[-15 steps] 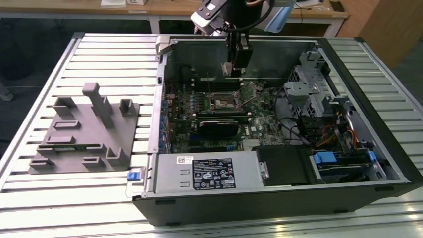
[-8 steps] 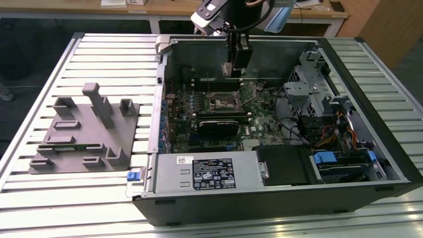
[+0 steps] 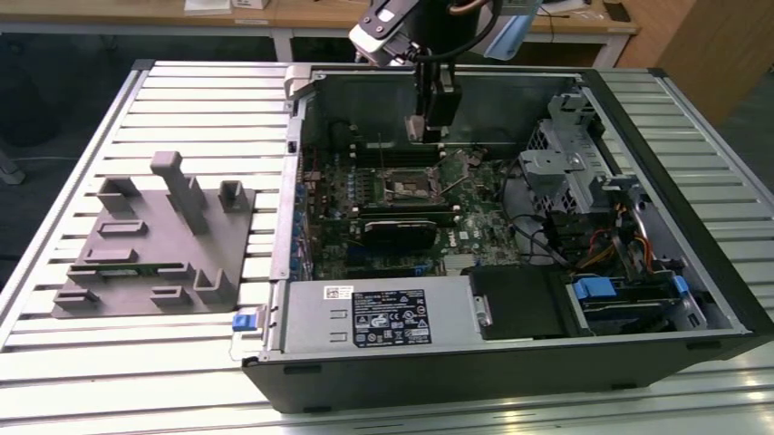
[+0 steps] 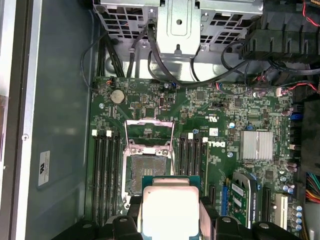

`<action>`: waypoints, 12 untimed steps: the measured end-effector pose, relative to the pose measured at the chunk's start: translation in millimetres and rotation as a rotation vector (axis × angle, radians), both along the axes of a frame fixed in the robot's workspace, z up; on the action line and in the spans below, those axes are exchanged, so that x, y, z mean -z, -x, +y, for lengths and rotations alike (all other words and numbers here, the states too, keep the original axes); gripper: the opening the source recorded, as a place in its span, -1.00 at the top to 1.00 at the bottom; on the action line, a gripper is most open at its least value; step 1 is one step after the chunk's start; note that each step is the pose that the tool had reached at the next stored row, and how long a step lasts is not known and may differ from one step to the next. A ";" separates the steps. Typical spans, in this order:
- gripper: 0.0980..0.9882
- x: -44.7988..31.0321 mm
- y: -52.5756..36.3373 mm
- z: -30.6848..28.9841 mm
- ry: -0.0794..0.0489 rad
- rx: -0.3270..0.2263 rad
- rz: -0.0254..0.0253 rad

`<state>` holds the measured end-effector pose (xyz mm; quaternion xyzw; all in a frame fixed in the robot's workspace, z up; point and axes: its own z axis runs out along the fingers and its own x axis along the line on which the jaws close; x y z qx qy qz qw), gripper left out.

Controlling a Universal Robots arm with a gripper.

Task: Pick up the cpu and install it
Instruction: 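Place the cpu into insertion slot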

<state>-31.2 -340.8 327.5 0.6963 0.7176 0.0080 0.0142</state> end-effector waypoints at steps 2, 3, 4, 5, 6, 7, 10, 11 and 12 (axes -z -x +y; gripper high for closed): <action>0.00 0.2 0.0 0.1 0.000 0.000 0.0000; 0.00 0.4 0.0 0.1 0.000 0.000 -0.0001; 0.00 0.5 0.0 0.4 0.000 0.000 -0.0001; 0.00 0.6 0.0 0.7 0.000 0.000 0.0000; 0.00 0.7 0.1 1.2 0.000 0.000 0.0001; 0.00 0.9 0.0 1.9 0.000 0.000 -0.0001; 0.00 1.4 0.0 3.7 0.000 0.000 0.0000; 0.00 2.0 -0.1 3.9 0.000 0.000 -0.0002; 0.00 2.7 0.0 4.0 0.000 0.000 -0.0001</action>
